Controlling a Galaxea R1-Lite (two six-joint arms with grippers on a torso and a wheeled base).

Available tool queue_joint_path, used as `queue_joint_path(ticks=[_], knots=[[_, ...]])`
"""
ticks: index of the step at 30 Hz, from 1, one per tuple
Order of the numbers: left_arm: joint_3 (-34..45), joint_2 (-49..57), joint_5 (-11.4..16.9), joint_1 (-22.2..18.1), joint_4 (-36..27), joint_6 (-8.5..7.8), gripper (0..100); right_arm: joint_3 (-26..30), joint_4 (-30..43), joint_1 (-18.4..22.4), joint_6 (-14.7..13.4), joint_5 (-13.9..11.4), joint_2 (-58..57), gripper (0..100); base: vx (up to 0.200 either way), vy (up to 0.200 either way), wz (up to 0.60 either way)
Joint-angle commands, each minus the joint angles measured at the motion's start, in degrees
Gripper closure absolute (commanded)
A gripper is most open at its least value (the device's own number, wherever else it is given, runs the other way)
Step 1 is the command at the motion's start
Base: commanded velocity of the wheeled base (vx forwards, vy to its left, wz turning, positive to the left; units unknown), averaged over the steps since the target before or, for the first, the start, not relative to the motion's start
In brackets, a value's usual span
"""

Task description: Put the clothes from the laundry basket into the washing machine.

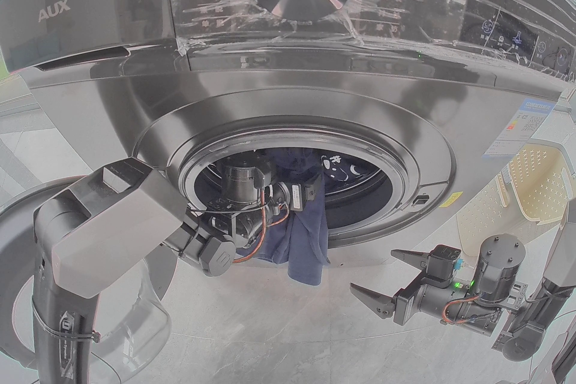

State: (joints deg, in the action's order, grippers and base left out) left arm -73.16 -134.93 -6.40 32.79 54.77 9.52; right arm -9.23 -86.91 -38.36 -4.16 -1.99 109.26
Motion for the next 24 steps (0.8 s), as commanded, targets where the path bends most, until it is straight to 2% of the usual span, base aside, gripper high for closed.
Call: queue_joint_path(ticks=[1,8,9,15,17,19,21,22,23,24], knots=[[4.3,3.1,1.3,0.6,-0.9,-0.12,0,0.0,0.0,0.0,0.0,0.0,0.2,0,0.000,0.000,0.00],[6.5,1.9,2.9,1.9,-2.0,-0.56,0,-0.1,0.0,-0.1,-0.1,0.0,0.6,0,0.000,0.000,0.00],[6.4,1.2,2.9,2.1,-2.0,-0.64,100,-0.1,0.0,-0.1,-0.1,0.0,0.6,0,0.000,0.000,0.00],[2.2,-2.5,2.8,2.1,-1.5,-0.12,100,-0.3,0.0,-0.1,-0.1,-0.1,0.7,0,0.000,0.000,0.00],[-1.3,-3.9,2.1,1.7,-0.9,0.24,100,-0.4,-0.1,-0.1,-0.1,-0.1,1.1,0,0.000,0.000,0.00],[-4.1,-4.3,1.8,1.6,-0.5,1.11,100,-0.4,-0.1,-0.1,-0.1,-0.1,1.3,0,0.000,0.000,0.00],[-8.1,-4.5,1.8,1.4,0.3,3.40,100,-0.4,-0.1,-0.1,-0.1,-0.1,1.3,0,0.000,0.000,0.00],[-8.4,-4.5,1.8,1.4,0.4,3.57,100,-0.4,-0.1,-0.1,-0.1,-0.1,1.3,0,0.000,0.000,0.00],[-12.3,-4.9,1.2,1.3,1.4,5.60,100,-0.4,-0.1,-0.1,-0.1,-0.1,1.3,0,0.000,0.000,0.00],[-13.5,-5.3,0.7,1.3,1.7,6.04,100,-0.4,-0.1,-0.1,-0.1,-0.1,1.3,0,0.000,0.000,0.00]])
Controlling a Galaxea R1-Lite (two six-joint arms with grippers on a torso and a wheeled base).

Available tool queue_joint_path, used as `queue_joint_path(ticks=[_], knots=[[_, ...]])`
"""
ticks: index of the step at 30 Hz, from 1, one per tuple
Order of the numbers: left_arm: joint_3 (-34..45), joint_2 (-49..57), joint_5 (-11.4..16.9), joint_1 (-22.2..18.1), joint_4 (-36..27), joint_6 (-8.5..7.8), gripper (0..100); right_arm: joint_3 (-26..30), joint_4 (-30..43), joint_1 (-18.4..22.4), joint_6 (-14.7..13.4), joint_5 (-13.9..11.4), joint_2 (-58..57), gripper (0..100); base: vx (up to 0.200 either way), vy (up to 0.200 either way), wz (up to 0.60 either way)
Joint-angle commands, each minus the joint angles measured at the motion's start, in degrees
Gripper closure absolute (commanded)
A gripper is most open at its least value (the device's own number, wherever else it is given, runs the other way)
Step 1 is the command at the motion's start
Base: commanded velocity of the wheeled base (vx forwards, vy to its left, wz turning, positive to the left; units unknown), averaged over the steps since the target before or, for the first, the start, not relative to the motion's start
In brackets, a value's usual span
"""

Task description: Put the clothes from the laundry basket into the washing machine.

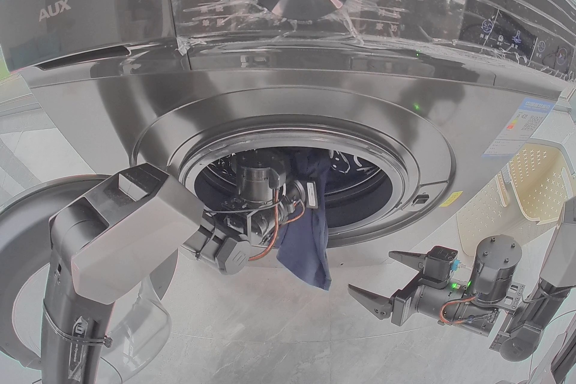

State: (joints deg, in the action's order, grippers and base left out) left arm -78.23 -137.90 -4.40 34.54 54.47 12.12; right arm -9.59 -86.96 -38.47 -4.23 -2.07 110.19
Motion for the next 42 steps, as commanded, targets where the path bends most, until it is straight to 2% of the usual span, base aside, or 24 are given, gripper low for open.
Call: queue_joint_path(ticks=[1,3,5,6,16,22,24,25,26,27,28,32,33,38,42], knots=[[-11.1,-3.1,-2.6,-0.8,2.6,3.61,100,0.0,-0.1,0.0,0.0,0.0,0.4,0,0.000,0.000,0.00],[-13.3,-3.7,-4.0,-1.1,3.4,3.61,100,0.0,-0.1,0.0,-0.1,0.0,0.4,0,0.000,0.000,0.00],[-13.0,-3.6,-4.2,-1.2,3.6,3.61,100,0.0,-0.1,0.0,-0.1,0.0,0.4,0,0.000,0.000,0.00],[-12.7,-3.4,-4.3,-1.2,3.6,3.70,0,0.0,-0.1,0.0,-0.1,0.0,0.4,0,0.000,0.000,0.00],[-5.2,1.7,-3.8,-0.5,2.1,3.79,0,0.1,-0.1,0.1,-0.1,0.0,0.5,0,0.000,0.000,0.00],[2.3,5.4,-2.3,-0.4,-3.6,3.18,0,0.1,0.0,0.1,-0.1,0.0,0.5,0,0.000,0.000,0.00],[4.4,5.5,-1.4,-0.3,-4.6,1.77,0,0.1,0.0,0.1,-0.1,0.0,0.6,0,0.000,0.000,0.00],[4.4,5.5,-1.4,-0.3,-4.6,1.77,0,0.1,0.0,0.1,-0.1,0.0,0.6,0,0.000,0.000,0.00],[5.2,5.2,-1.4,-0.4,-5.2,-0.08,0,0.1,0.0,0.1,-0.1,0.0,0.6,0,0.000,0.000,0.00],[5.2,5.2,-1.4,-0.4,-5.2,-0.08,0,0.1,0.0,0.1,-0.1,0.0,0.6,0,0.000,0.000,0.00],[5.5,4.3,-1.3,-0.7,-5.2,-1.39,0,0.0,0.0,0.0,-0.1,0.0,0.6,0,0.000,0.000,0.00],[4.4,2.2,-1.5,-0.9,-4.2,-1.57,0,-0.1,0.0,0.1,-0.1,0.0,0.6,0,0.000,0.000,0.00],[2.2,1.1,-1.3,-1.0,-3.8,-1.75,100,-0.1,-0.1,0.1,-0.1,0.0,0.6,0,0.000,0.000,0.00],[-1.8,0.3,-1.3,-0.6,-4.2,-1.48,100,-0.2,-0.1,0.0,-0.1,0.0,0.6,0,0.000,0.000,0.00],[-8.3,-2.1,-1.8,-0.5,-4.1,-1.13,100,-0.2,-0.1,0.0,-0.1,0.0,0.6,0,0.000,0.000,0.00]])
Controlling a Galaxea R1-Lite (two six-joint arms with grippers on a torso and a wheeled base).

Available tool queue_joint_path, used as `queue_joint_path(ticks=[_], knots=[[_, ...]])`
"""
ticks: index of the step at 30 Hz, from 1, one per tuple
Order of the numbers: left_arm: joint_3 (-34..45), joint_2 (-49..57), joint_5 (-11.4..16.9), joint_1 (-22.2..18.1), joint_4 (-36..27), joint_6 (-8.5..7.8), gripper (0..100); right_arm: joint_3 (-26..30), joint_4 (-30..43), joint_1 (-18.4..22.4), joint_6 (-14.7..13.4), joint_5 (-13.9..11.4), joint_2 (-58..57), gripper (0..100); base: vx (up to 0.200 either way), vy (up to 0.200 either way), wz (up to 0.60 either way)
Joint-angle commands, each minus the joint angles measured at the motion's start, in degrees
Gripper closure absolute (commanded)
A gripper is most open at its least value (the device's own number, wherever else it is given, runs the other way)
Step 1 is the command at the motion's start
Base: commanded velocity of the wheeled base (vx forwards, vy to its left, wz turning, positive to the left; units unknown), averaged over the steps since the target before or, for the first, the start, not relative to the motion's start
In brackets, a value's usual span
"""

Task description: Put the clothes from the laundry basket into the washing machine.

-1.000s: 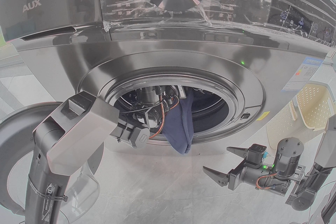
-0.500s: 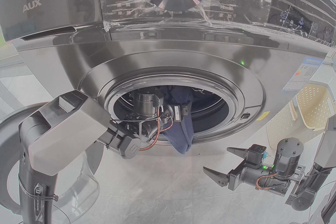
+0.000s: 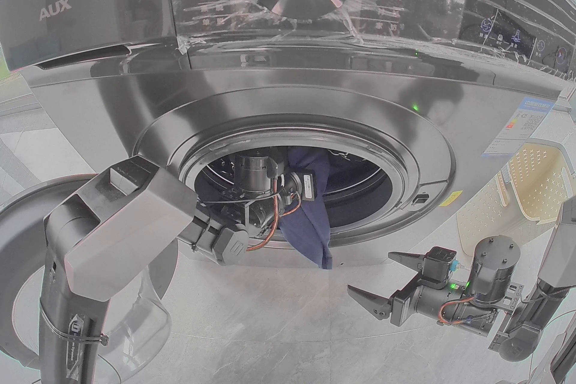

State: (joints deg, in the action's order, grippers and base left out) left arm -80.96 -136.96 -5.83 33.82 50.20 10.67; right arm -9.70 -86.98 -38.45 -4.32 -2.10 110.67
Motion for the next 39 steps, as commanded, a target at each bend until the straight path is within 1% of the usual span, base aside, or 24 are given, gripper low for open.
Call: queue_joint_path(ticks=[1,4,5,6,7,8,9,10,15,19,29,30,33,35,37,39], knots=[[-7.8,-4.0,-0.6,0.1,0.5,0.41,100,-0.1,0.0,0.0,0.0,0.0,0.1,0,0.000,0.000,0.00],[-14.1,-6.9,-1.9,-0.1,1.4,0.93,100,-0.2,0.0,0.0,0.0,0.0,0.1,0,0.000,0.000,0.00],[-14.1,-6.9,-1.9,-0.1,1.4,0.93,100,-0.2,0.0,0.0,0.0,0.0,0.1,0,0.000,0.000,0.00],[-17.7,-8.4,-2.6,-0.2,2.1,1.29,100,-0.2,0.0,0.0,0.0,0.0,0.0,0,0.000,0.000,0.00],[-17.7,-8.4,-2.6,-0.2,2.1,1.29,100,-0.2,0.0,0.0,0.0,0.0,0.0,0,0.000,0.000,0.00],[-21.3,-9.7,-3.0,-0.3,2.4,1.37,100,-0.2,0.0,0.1,0.0,0.0,0.0,0,0.000,0.000,0.00],[-21.3,-9.7,-3.0,-0.3,2.4,1.37,100,-0.2,0.0,0.1,0.0,0.0,0.0,0,0.000,0.000,0.00],[-24.1,-10.3,-3.7,-0.4,2.4,1.37,100,-0.4,0.0,0.1,0.0,0.0,0.1,0,0.000,0.000,0.00],[-30.8,-12.3,-3.9,-0.5,2.4,1.29,100,-0.3,0.0,0.1,0.0,0.0,0.1,0,0.000,0.000,0.00],[-33.6,-12.6,-3.9,-0.6,2.0,1.29,100,-0.3,0.0,0.2,0.0,0.0,0.1,0,0.000,0.000,0.00],[-33.6,-12.7,-4.2,-1.4,1.7,1.20,100,-0.3,0.0,0.3,0.0,0.0,0.0,0,0.000,0.000,0.00],[-33.6,-12.7,-4.3,-1.5,1.7,1.11,0,-0.3,0.0,0.2,0.0,0.0,0.1,0,0.000,0.000,0.00],[-33.6,-12.7,-4.4,-1.4,1.8,1.11,0,-0.3,0.0,0.3,0.0,0.0,0.0,0,0.000,0.000,0.00],[-33.0,-12.3,-5.2,-1.3,1.8,1.20,0,-0.1,0.0,0.5,0.0,0.0,0.0,0,0.000,0.000,0.00],[-29.0,-10.9,-6.2,-1.0,1.8,1.02,0,-0.1,0.0,0.7,0.0,0.1,0.0,0,0.000,0.000,0.00],[-23.0,-8.1,-6.3,-0.9,1.7,0.93,0,-0.2,0.0,1.1,-0.1,0.3,0.0,0,0.000,0.000,0.00]])
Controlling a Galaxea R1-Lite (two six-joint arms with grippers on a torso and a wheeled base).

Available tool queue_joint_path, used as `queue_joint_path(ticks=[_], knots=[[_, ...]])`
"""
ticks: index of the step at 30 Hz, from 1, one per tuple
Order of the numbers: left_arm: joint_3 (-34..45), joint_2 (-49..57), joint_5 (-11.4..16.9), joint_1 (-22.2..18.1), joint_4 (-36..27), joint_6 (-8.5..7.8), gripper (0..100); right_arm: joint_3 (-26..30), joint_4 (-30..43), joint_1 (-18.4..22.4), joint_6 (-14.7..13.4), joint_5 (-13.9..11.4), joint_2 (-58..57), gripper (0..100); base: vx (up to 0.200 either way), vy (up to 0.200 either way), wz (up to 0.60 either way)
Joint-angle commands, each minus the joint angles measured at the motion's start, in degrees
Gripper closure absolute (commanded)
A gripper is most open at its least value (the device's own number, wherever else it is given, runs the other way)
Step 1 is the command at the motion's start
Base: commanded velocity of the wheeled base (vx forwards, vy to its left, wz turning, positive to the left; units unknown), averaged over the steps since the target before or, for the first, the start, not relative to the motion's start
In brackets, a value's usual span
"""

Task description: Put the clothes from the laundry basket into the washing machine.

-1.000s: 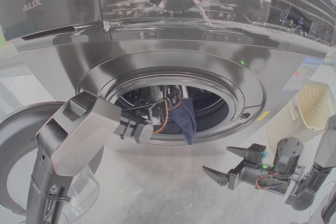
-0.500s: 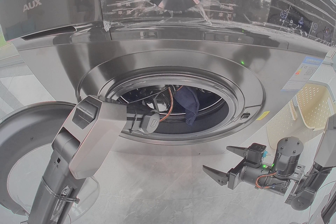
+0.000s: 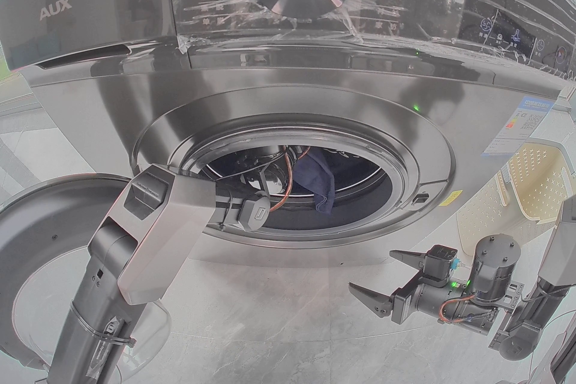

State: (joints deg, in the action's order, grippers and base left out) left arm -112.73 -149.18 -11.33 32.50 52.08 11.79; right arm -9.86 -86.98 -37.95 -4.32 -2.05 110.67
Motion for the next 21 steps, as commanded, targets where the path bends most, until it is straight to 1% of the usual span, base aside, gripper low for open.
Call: queue_joint_path(ticks=[1,4,6,8,11,13,16,18,21], knots=[[11.7,5.5,-0.8,0.5,0.0,-0.27,0,-0.1,0.1,0.8,-0.1,0.4,0.0,0,0.000,0.000,0.00],[20.6,10.4,-0.7,1.1,0.4,-0.36,0,-0.1,0.0,1.4,-0.1,0.4,-0.1,0,0.000,0.000,0.00],[24.7,12.9,-0.5,1.7,0.5,-0.36,0,-0.1,0.1,1.5,-0.1,0.4,-0.1,0,0.000,0.000,0.00],[31.6,16.6,0.2,2.6,0.5,-0.54,0,-0.1,0.0,1.5,0.0,0.4,-0.2,0,0.000,0.000,0.00],[37.1,18.4,2.0,3.6,0.6,-0.54,0,0.0,0.1,1.3,0.0,0.4,-0.3,0,0.000,0.000,0.00],[38.5,18.2,2.8,4.1,1.0,-0.63,0,0.0,0.1,1.2,-0.1,0.4,-0.4,0,0.000,0.000,0.00],[39.3,17.6,3.2,4.2,1.4,-0.71,0,0.1,0.1,1.3,-0.1,0.4,-0.5,0,0.000,0.000,0.00],[39.5,16.4,4.5,4.5,1.2,-0.71,0,0.1,0.1,1.4,0.0,0.4,-0.5,0,0.000,0.000,0.00],[39.6,15.6,4.8,4.3,0.2,-0.71,0,0.1,0.0,1.3,0.0,0.3,-0.4,0,0.000,0.000,0.00]])
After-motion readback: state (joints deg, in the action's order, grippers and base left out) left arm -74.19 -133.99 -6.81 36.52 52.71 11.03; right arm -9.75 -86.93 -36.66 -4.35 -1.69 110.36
